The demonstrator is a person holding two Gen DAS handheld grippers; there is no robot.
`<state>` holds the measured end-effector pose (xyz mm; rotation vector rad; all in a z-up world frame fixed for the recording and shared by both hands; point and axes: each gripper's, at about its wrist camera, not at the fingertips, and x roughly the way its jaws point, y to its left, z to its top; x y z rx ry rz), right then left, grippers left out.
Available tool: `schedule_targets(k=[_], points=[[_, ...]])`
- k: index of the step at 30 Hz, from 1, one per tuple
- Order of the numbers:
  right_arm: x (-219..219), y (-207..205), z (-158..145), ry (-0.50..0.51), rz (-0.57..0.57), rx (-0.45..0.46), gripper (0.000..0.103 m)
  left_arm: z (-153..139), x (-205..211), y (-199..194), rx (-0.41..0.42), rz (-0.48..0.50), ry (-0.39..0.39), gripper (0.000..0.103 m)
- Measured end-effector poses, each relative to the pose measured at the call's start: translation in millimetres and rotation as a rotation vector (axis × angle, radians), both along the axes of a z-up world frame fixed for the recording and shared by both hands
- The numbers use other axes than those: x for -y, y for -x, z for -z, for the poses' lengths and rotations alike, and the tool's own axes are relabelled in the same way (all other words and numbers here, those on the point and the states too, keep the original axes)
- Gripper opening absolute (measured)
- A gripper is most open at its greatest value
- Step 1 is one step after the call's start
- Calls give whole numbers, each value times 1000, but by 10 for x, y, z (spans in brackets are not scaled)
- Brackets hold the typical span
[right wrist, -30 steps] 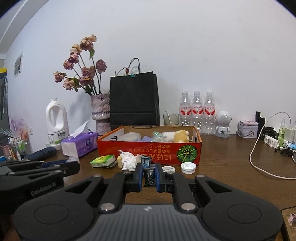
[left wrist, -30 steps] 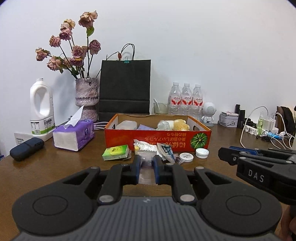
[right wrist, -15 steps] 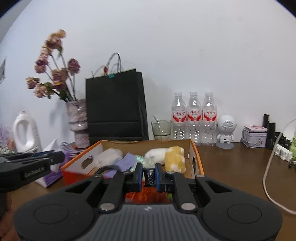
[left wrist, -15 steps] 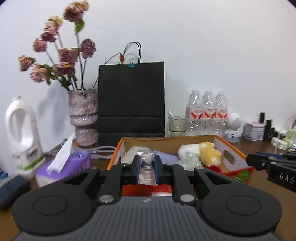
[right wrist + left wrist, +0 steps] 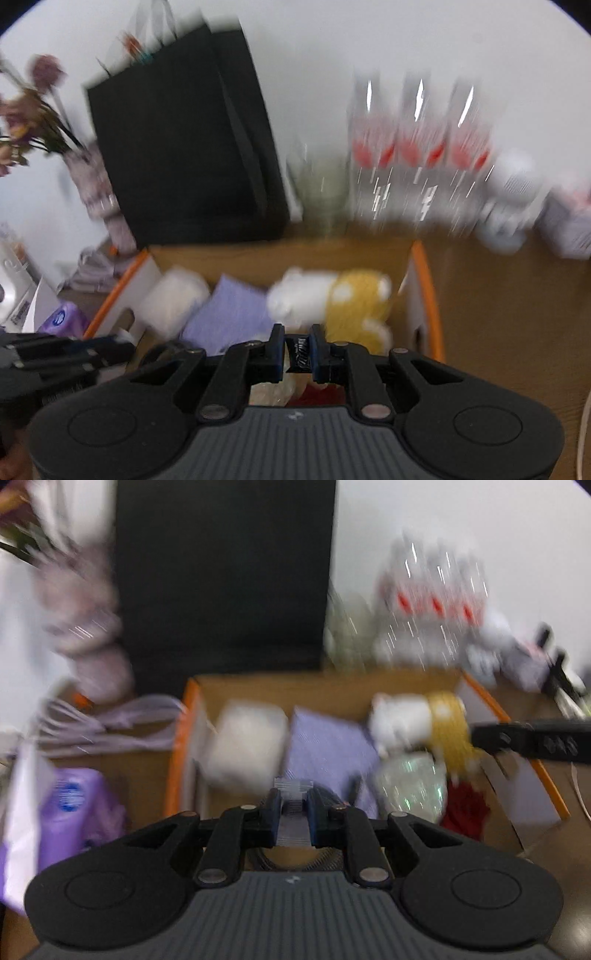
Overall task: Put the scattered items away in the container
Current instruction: 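Carry the black tube and clear packet over the cardboard box, then open both tools to release the tube and packet into the box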
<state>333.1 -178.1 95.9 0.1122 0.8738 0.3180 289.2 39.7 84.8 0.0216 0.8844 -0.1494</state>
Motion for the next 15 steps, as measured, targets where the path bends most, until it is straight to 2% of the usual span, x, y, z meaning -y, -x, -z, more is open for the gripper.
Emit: schedule_targets(k=[2,4,6,11,15], points=[[-67,-236,77,27,-29,-113,13,68,-4,-197,-102,21,-24,15],[-154,-422,177,47,-46,-213,13,181,-22,-395,-229,35,-15,15],[-231,-581,304,65,-41,-300,13,287,-18,-521,-307,13,-19,15],[-427,-831,584,179,-17,-404,13,441,72,-687,-387,8,-66,17],[-563,-817,591,234,-9,-400,14,452,44,-736,-420,-5,-59,21]])
